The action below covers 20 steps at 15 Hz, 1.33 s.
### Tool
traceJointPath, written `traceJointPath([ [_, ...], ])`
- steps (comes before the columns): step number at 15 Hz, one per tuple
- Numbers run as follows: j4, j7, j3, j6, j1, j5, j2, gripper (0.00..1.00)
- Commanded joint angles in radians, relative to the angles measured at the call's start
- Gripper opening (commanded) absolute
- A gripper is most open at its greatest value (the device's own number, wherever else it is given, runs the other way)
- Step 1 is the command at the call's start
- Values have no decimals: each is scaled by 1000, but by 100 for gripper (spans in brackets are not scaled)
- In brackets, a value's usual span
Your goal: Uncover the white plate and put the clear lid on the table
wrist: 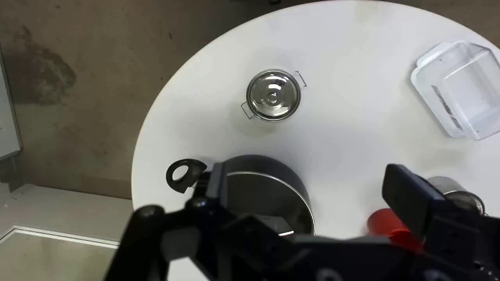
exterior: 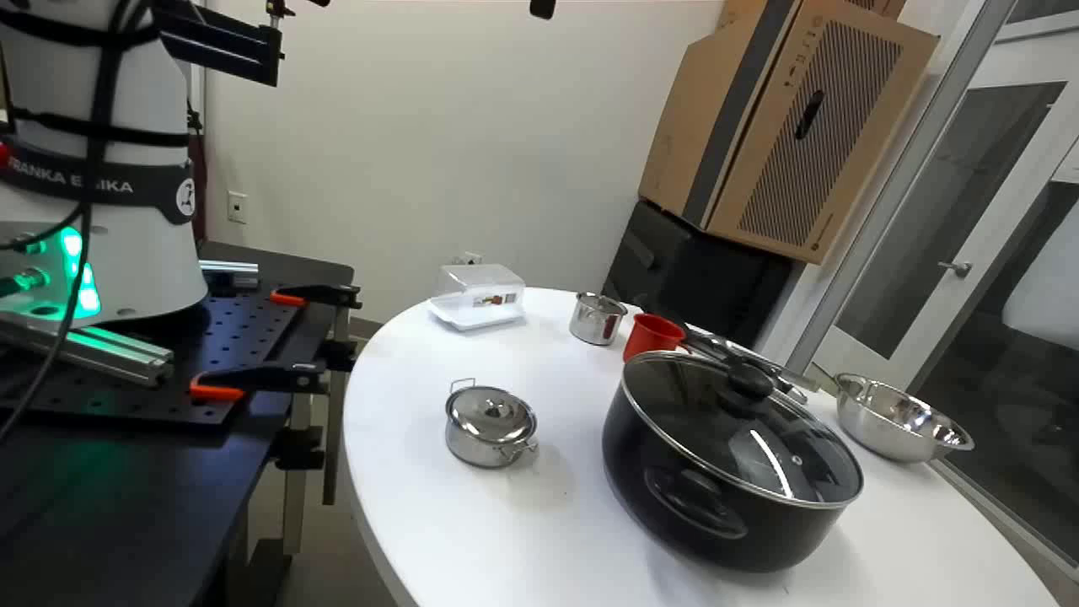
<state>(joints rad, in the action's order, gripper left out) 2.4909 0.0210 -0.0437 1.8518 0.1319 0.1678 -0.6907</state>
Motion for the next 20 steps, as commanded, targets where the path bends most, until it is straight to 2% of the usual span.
traceJointPath([
  [1, -3, -6, -9, -4, -12, 6, 1, 100],
  [5, -11, 70, 0, -17, -56, 19, 42, 100],
  [10, 10, 198, 36, 29, -173, 7, 105, 100],
  [15, 75, 265, 108, 142, -292, 12, 192, 100],
  [20, 149, 207, 224, 342, -362, 66, 265, 100],
])
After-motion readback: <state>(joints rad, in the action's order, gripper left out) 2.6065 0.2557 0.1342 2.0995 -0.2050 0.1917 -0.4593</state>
